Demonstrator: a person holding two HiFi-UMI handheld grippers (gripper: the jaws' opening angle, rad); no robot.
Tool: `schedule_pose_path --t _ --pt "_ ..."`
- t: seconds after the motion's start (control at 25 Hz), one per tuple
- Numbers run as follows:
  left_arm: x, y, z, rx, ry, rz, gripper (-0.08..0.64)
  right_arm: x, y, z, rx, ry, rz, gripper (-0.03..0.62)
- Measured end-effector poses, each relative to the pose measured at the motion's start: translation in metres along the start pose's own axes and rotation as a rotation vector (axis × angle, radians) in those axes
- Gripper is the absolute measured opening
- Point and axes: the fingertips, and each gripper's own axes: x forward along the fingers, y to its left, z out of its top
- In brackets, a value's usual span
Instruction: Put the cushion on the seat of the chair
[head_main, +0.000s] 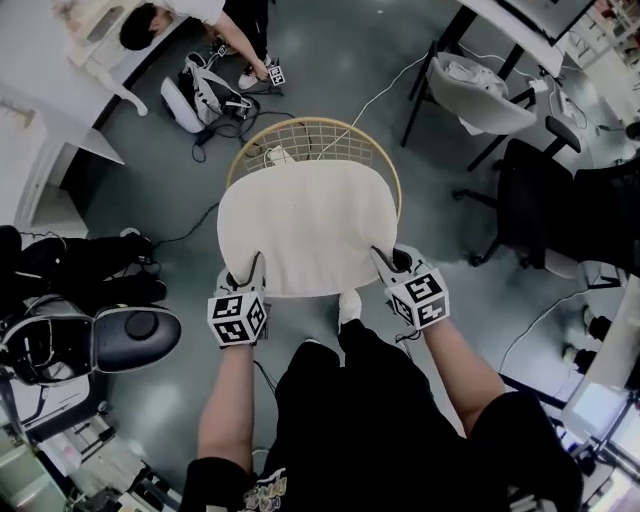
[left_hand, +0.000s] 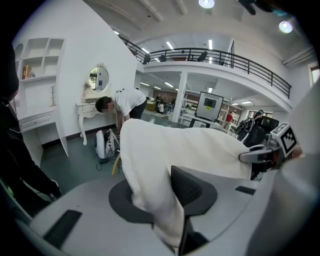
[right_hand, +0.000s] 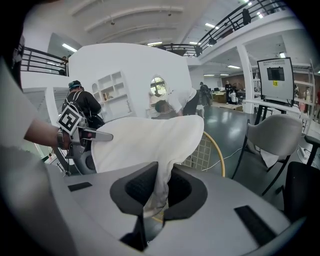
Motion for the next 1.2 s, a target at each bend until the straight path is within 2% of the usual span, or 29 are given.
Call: schedule_pose_path --t 0.2,0.44,0.96,1.2 --pt "0.035 0.023 -0.012 -0.022 0.031 -0.001 0.121 0.038 -0.011 -0.009 0.006 0.027 -0.012 0.048" --pt "0.078 0.046 -0.046 -0.058 0.088 -0.031 0.123 0.080 -0.020 -0.041 0.036 0.070 -0.051 0.048" --pt "0.180 0.084 -0.139 -0.034 0.203 -0.113 0.129 0.171 -0.048 -0.144 0.120 0.172 -0.141 0.048" --pt "0.229 0.094 -0.176 -0.026 0.243 -0.127 0.129 0.215 -0.070 -0.191 0.149 0.218 -0.174 0.048"
